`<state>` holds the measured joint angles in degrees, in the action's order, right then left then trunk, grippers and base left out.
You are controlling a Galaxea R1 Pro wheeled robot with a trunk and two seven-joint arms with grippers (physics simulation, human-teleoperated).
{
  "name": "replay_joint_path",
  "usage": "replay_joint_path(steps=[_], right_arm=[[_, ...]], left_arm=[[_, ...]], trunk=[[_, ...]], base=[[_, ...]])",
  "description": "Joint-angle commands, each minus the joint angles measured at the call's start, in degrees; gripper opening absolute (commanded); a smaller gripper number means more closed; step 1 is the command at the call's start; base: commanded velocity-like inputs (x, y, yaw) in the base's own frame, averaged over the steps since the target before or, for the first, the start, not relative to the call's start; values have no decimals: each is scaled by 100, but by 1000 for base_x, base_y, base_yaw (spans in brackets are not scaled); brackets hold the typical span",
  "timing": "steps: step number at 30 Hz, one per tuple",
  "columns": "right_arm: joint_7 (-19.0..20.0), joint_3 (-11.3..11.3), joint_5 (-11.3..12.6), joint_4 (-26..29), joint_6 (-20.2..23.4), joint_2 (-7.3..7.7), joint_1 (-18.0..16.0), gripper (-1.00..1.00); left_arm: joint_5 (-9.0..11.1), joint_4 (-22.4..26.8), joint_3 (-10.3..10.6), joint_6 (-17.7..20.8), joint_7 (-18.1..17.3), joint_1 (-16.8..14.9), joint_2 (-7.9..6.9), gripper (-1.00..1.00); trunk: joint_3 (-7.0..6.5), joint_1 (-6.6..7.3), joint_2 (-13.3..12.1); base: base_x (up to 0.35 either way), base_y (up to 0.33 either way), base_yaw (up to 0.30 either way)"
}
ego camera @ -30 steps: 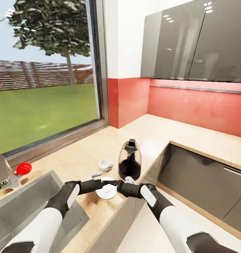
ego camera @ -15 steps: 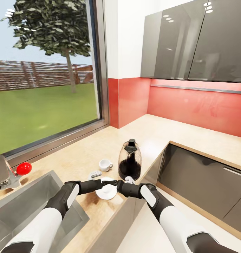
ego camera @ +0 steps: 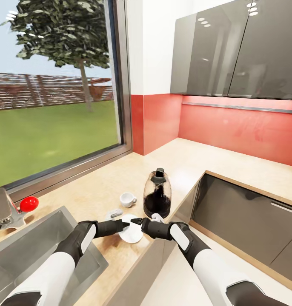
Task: Set up a coffee station on the kitchen countertop: keep the coffee maker on the countertop, move the bottle of coffee from the kitchen shelf to the counter next to the coffee maker, place a paper coffee filter on top of the coffee maker, put the saucer next to the coffee maker with the coffee cup on the saucer, and place the electric kettle next to the coffee maker.
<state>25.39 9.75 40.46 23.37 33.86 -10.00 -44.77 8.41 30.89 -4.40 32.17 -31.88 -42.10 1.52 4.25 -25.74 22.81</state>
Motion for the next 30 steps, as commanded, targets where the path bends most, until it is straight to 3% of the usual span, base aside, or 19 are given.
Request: replay_joint_path(steps=[1, 30], right_arm=[[10, 1, -3, 1, 16, 0, -5, 100], [15, 1, -3, 1, 19, 0, -5, 100]], left_arm=[[-68, -4, -25, 17, -20, -4, 3, -100], [-62, 11, -40, 17, -20, -3, -23, -100]], trunk=[[14, -4, 12], [14, -4, 12]], base=[[0, 0, 0], [0, 0, 0]])
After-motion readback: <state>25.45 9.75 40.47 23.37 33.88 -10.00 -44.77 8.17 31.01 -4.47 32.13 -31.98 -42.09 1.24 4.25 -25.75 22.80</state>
